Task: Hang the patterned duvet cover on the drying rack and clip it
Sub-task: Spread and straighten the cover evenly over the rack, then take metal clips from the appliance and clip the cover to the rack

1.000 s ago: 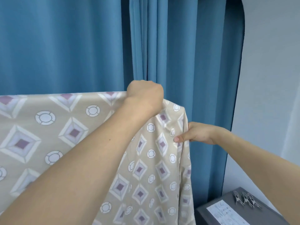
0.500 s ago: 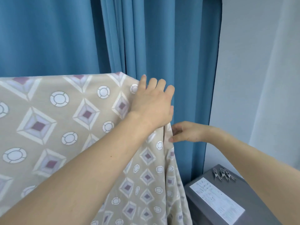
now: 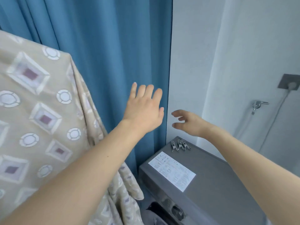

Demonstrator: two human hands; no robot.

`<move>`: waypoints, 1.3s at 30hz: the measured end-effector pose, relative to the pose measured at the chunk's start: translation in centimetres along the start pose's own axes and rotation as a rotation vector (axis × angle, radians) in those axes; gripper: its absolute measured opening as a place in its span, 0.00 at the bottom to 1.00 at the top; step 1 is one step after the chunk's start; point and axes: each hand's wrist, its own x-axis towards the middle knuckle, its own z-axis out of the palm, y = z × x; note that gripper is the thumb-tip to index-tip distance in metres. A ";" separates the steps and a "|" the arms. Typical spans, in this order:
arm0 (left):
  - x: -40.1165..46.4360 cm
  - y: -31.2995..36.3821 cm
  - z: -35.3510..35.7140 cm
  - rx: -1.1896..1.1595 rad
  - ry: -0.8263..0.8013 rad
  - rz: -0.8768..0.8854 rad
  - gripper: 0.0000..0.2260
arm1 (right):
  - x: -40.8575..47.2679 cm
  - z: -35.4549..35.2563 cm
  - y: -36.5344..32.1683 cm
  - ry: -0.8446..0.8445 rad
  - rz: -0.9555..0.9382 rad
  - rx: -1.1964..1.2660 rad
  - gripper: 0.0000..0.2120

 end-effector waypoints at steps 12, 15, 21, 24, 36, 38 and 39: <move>5.5 8.5 20.0 -0.490 -0.614 -0.253 0.25 | 5.6 1.1 19.6 -0.050 0.349 0.056 0.22; 6.0 9.9 27.6 -0.626 -0.787 -0.352 0.23 | 8.4 3.5 23.8 -0.043 0.413 0.048 0.22; 5.4 14.2 42.7 -0.715 -0.928 -0.519 0.14 | 14.4 10.7 32.4 0.027 0.478 0.076 0.25; 4.3 16.5 48.5 -0.652 -0.870 -0.563 0.22 | 17.2 13.8 36.3 0.090 0.496 -0.007 0.26; -0.4 19.1 54.8 -0.390 -0.380 -0.512 0.08 | 22.1 20.4 41.2 0.255 0.286 -0.280 0.32; -0.2 19.2 54.9 -0.384 -0.406 -0.501 0.08 | 22.2 20.4 41.1 0.253 0.260 -0.259 0.31; -0.2 19.2 54.9 -0.393 -0.416 -0.495 0.08 | 22.3 20.3 41.0 0.244 0.262 -0.246 0.32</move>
